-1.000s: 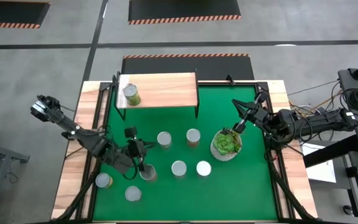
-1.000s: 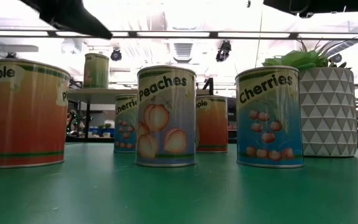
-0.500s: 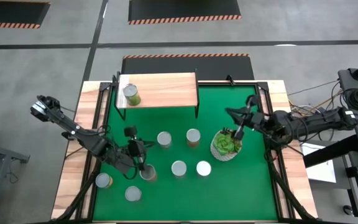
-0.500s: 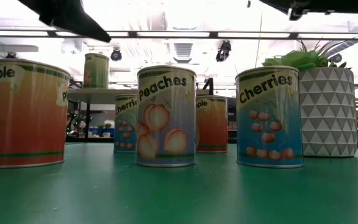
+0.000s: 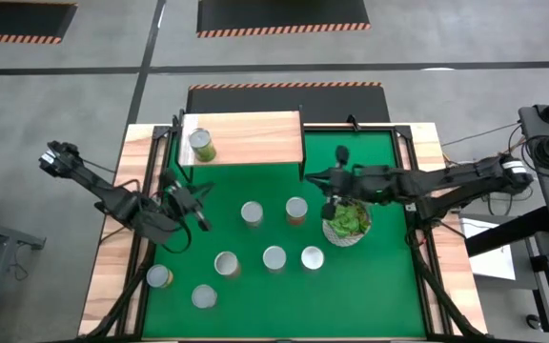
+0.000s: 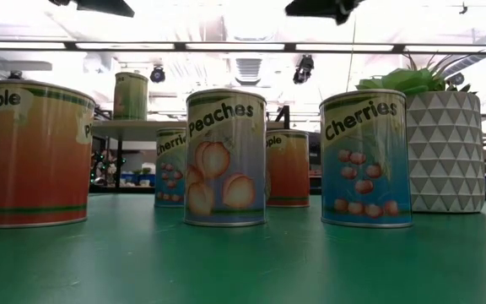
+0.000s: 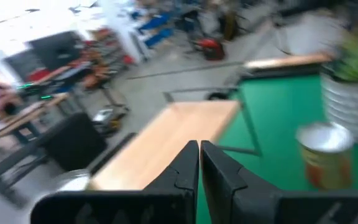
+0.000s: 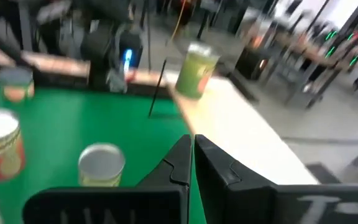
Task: Pick and place cans onto a shelf
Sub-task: Put the top canned cherries on the shelf
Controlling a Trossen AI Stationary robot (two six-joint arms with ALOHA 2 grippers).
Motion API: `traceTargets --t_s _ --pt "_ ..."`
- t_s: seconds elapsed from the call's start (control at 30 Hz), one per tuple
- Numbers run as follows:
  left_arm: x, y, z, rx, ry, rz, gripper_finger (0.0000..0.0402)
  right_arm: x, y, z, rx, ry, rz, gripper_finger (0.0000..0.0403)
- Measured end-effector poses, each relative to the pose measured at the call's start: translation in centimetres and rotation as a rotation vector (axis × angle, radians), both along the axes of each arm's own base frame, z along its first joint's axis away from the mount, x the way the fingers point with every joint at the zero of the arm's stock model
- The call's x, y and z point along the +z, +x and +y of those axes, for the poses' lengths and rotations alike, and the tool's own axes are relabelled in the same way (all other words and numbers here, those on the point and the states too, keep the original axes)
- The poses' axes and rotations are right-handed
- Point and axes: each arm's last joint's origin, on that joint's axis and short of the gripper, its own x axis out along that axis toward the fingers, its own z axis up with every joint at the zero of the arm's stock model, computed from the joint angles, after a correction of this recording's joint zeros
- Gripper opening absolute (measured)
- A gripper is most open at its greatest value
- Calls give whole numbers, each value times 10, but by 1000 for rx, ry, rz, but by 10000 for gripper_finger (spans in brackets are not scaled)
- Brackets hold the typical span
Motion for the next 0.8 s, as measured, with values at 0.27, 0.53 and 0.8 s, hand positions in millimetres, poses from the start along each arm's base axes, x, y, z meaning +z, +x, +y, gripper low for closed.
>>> traceTargets --t_s 0.27,0.53,0.8 --pt "1 -14 9 59 -11 -63 0 -7 55 9 75 95 300 9" --pt "3 -22 14 45 -19 -68 0 -22 106 16 145 98 419 9" --pt "3 -24 15 41 -18 -66 0 -52 144 20 202 34 497 9"
